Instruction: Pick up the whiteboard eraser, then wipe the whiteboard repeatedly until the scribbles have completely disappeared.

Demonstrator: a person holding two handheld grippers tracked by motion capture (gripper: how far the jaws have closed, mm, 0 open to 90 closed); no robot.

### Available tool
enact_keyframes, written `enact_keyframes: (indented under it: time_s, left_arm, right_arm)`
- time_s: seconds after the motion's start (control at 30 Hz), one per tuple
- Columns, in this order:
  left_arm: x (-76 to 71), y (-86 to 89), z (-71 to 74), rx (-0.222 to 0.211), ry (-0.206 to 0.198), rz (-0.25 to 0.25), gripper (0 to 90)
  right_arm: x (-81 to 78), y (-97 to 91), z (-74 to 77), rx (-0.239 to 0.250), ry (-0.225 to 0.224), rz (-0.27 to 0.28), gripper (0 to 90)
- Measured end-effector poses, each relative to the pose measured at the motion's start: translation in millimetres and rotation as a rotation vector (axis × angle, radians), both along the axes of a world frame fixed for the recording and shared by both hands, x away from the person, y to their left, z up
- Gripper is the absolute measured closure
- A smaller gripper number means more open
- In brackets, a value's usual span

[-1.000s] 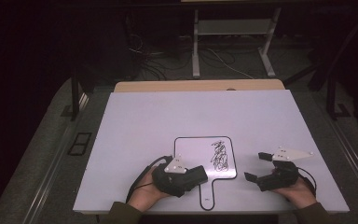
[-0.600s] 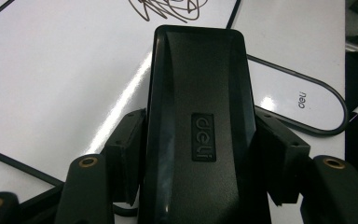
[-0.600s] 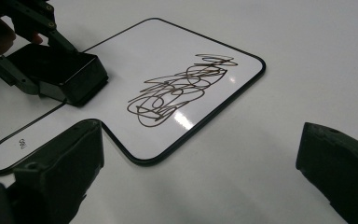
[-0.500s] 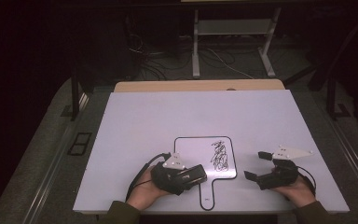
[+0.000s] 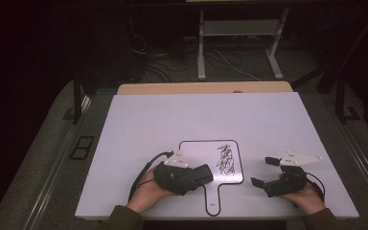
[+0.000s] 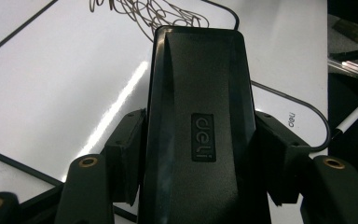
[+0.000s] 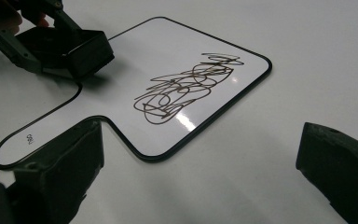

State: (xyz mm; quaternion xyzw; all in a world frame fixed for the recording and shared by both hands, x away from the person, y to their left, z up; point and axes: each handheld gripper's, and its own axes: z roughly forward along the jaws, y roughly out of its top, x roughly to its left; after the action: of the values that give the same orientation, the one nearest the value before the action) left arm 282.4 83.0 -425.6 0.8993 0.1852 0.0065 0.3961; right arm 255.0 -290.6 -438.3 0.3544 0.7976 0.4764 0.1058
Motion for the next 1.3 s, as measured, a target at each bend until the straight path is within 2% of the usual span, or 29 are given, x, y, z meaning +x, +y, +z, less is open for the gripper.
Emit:
enact_keyframes:
  time_s: [0.23,0.63,0.87,1.1,1.3]
  left_arm:
    - [8.9,-0.9,4.4,-0.023,0.008,0.003,38.8]
    - [22.4,-10.8,10.4,-0.024,-0.008,-0.011,38.9]
    - [35.5,-21.4,13.8,-0.022,-0.025,-0.011,38.9]
    - [51.3,-32.3,14.5,-0.026,-0.024,-0.012,38.9]
    - [63.8,-45.9,10.4,-0.009,-0.022,-0.017,38.9]
  right_arm:
    - [0.7,0.2,-0.2,0.002,0.003,-0.002,0.0]
    - [2.0,0.0,-1.4,0.003,0.010,-0.006,0.0]
    - [-0.9,-1.4,-0.2,0.008,0.002,-0.005,0.0]
    - [1.0,-1.5,-1.3,0.008,0.005,-0.008,0.0]
    - [0.7,-1.7,-1.5,0.009,0.009,-0.013,0.0]
